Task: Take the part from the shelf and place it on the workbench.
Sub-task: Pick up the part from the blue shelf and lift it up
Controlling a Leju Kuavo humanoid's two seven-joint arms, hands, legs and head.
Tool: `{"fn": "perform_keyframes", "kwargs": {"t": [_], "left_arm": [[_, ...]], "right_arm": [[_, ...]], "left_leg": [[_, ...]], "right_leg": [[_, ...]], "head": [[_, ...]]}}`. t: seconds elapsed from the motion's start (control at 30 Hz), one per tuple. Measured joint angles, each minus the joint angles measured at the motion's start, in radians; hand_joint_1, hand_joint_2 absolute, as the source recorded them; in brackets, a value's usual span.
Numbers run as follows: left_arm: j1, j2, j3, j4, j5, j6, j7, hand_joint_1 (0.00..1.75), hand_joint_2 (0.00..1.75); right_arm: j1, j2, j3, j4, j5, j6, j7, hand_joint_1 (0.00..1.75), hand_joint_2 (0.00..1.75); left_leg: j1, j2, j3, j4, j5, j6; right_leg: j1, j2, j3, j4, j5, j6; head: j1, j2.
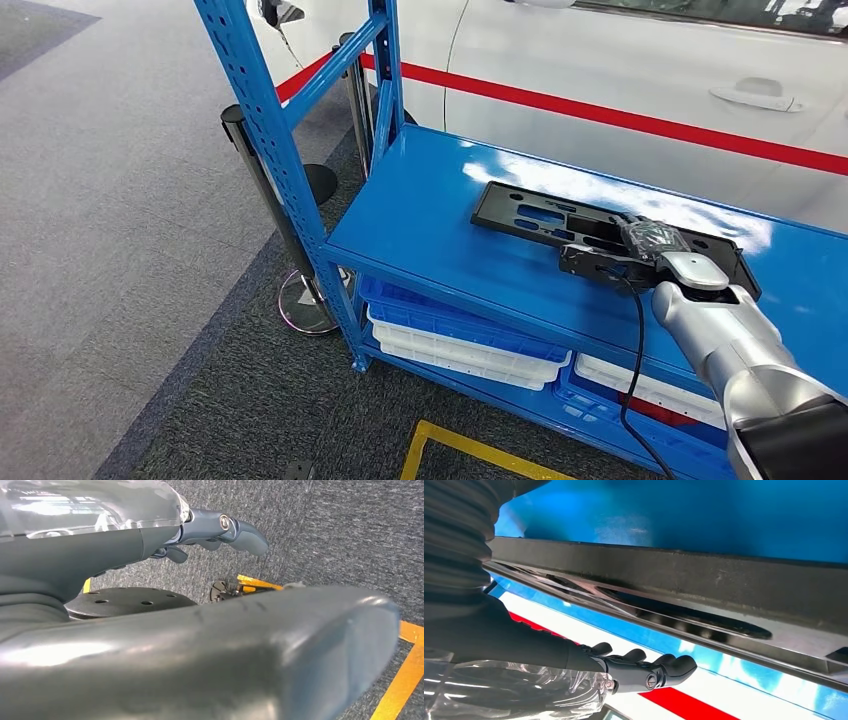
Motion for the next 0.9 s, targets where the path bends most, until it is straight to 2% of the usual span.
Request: {"fn": "perform_keyframes", "kwargs": {"t": [0.37,0.4,0.5,0.53,0.9], "left_arm": [[0.0,0.0,0.0,0.0,-0.002,0.009,0.002,0.0,0.0],[0.0,0.0,0.0,0.0,-0.002,0.01,0.002,0.0,0.0],[0.0,0.0,0.0,0.0,-0.003,0.01,0.002,0.0,0.0],[0.0,0.0,0.0,0.0,-0.003,0.01,0.002,0.0,0.0],[0.0,0.0,-0.001,0.0,-0.004,0.011,0.006,0.0,0.0]], "right_arm": [[0.009,0.0,0.0,0.0,0.001,-0.032,0.027,0.0,1.75],[0.01,0.0,0.0,0.0,0.001,-0.035,0.029,0.05,1.75],[0.013,0.0,0.0,0.0,0.002,-0.052,0.034,1.36,1.75],[0.014,0.0,0.0,0.0,0.002,-0.059,0.034,1.75,1.75],[0.027,-0.008,-0.01,0.0,0.001,-0.083,0.027,1.75,1.75]], "left_leg": [[0.0,0.0,0.0,0.0,0.0,0.0],[0.0,0.0,0.0,0.0,0.0,0.0],[0.0,0.0,0.0,0.0,0.0,0.0],[0.0,0.0,0.0,0.0,0.0,0.0],[-0.001,0.0,0.0,0.0,0.0,0.0]], "right_leg": [[0.0,0.0,0.0,0.0,0.0,0.0],[0.0,0.0,0.0,0.0,0.0,0.0],[0.0,0.0,0.0,0.0,0.0,0.0],[0.0,0.0,0.0,0.0,0.0,0.0],[0.0,0.0,0.001,0.0,0.0,0.0]], "head": [[0.0,0.0],[0.0,0.0],[0.0,0.0],[0.0,0.0],[0.0,0.0]]}}
